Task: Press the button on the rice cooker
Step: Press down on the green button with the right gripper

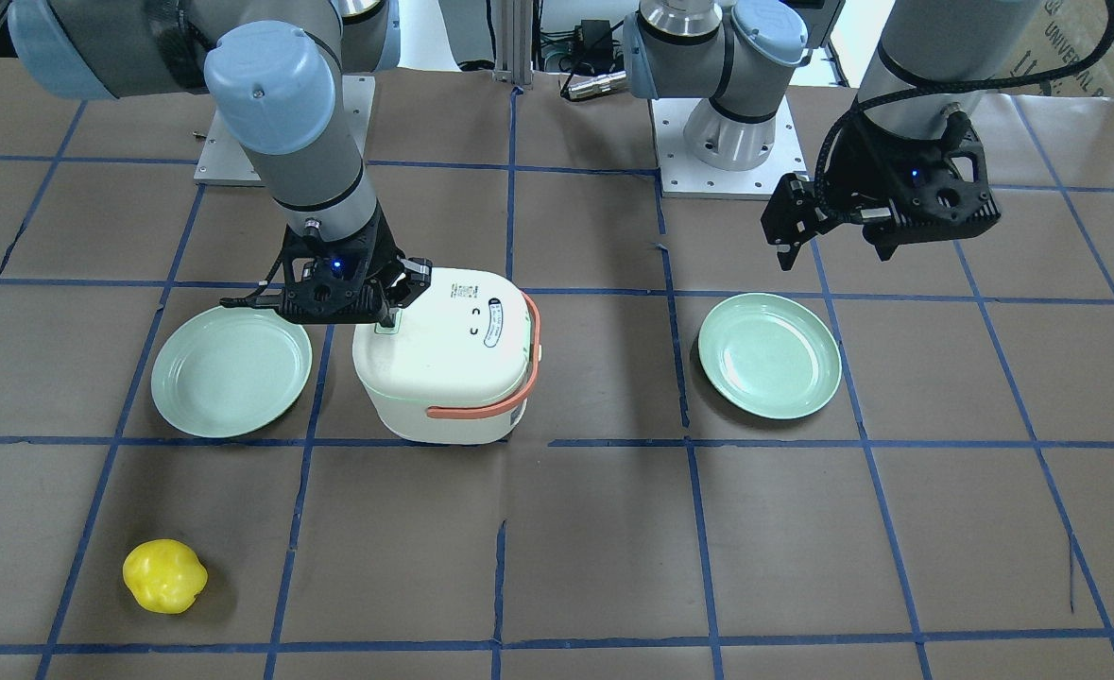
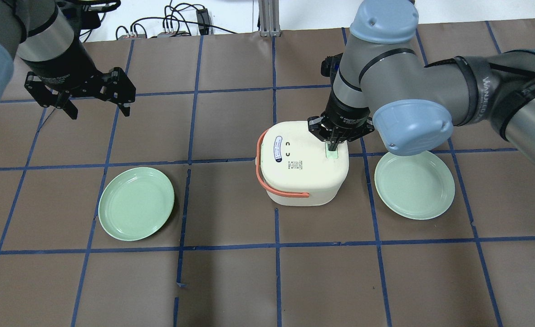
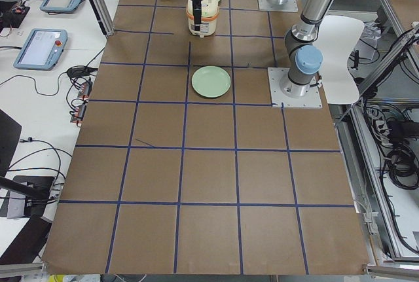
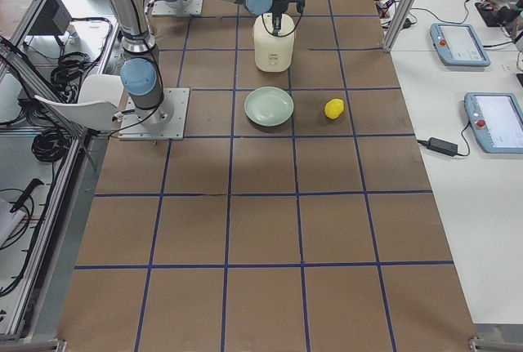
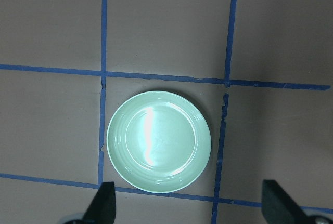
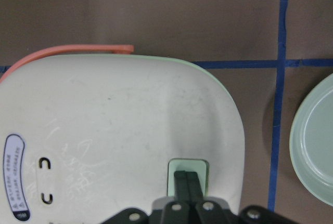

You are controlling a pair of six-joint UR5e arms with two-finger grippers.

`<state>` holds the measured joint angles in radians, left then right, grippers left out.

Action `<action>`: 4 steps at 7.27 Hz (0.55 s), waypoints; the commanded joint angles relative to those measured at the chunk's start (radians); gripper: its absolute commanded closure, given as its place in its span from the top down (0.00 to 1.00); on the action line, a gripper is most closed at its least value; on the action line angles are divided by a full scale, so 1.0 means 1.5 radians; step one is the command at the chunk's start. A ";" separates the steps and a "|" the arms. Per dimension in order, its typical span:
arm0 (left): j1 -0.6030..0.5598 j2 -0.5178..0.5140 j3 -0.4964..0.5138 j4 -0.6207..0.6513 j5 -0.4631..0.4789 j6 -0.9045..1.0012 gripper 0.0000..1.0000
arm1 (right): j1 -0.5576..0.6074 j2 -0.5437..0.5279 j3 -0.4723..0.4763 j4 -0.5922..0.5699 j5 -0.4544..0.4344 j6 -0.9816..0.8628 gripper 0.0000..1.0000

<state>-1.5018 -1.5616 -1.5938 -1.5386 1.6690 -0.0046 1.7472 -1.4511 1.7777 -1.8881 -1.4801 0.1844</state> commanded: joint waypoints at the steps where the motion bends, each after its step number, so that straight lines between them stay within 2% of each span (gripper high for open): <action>1: 0.000 0.000 0.000 0.000 0.000 0.000 1.00 | 0.000 0.000 0.009 -0.001 0.001 0.001 0.08; 4: 0.000 0.000 0.000 0.000 0.000 0.000 1.00 | 0.001 -0.002 -0.007 -0.001 0.002 0.001 0.10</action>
<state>-1.5018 -1.5616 -1.5938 -1.5386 1.6690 -0.0046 1.7487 -1.4511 1.7829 -1.8886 -1.4768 0.1884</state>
